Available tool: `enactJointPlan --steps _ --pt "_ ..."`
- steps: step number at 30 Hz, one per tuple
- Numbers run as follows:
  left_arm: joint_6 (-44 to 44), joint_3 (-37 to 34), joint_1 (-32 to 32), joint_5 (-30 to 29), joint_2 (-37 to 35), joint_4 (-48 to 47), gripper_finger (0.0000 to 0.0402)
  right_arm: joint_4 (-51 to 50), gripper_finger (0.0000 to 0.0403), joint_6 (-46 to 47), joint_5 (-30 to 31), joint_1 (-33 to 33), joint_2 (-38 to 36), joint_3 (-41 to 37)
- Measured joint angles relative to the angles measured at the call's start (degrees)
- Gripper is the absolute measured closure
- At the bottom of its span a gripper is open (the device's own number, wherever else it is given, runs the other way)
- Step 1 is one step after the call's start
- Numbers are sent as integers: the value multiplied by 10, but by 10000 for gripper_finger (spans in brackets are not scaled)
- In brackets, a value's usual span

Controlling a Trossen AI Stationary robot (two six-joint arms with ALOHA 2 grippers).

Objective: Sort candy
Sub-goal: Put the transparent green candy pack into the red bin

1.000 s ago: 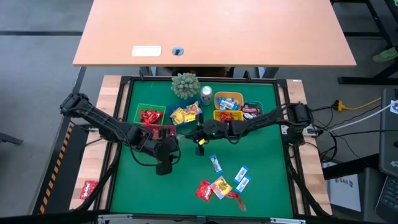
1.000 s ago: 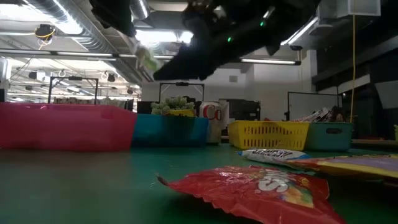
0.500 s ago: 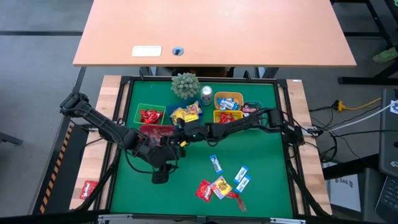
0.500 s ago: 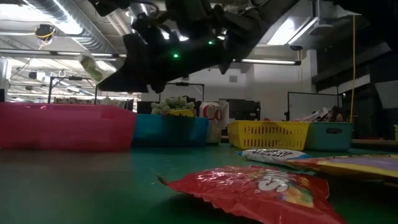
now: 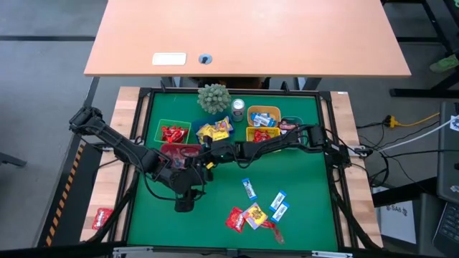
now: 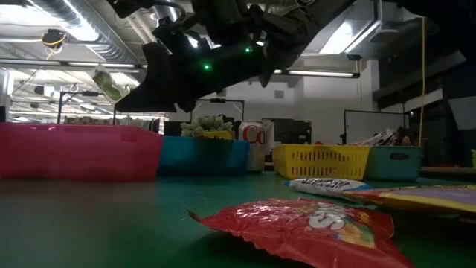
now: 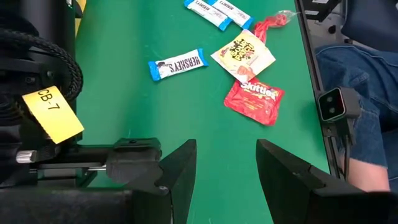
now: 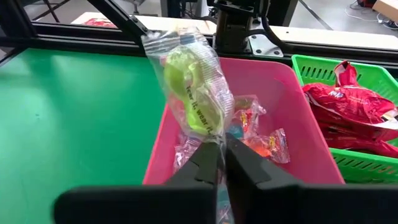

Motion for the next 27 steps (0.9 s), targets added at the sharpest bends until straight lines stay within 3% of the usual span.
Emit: enactJointPlan --steps 8,12,22,27 --pt "0 0 0 0 0 0 247 0 267 0 0 0 0 0" --pt "1 0 0 0 0 0 247 -1 229 0 0 0 0 0" --pt "-7 0 0 2 0 0 247 -103 212 0 30 0 -51 1" --pt "-146 0 -8 82 0 -23 247 -183 212 -6 30 5 -79 1"
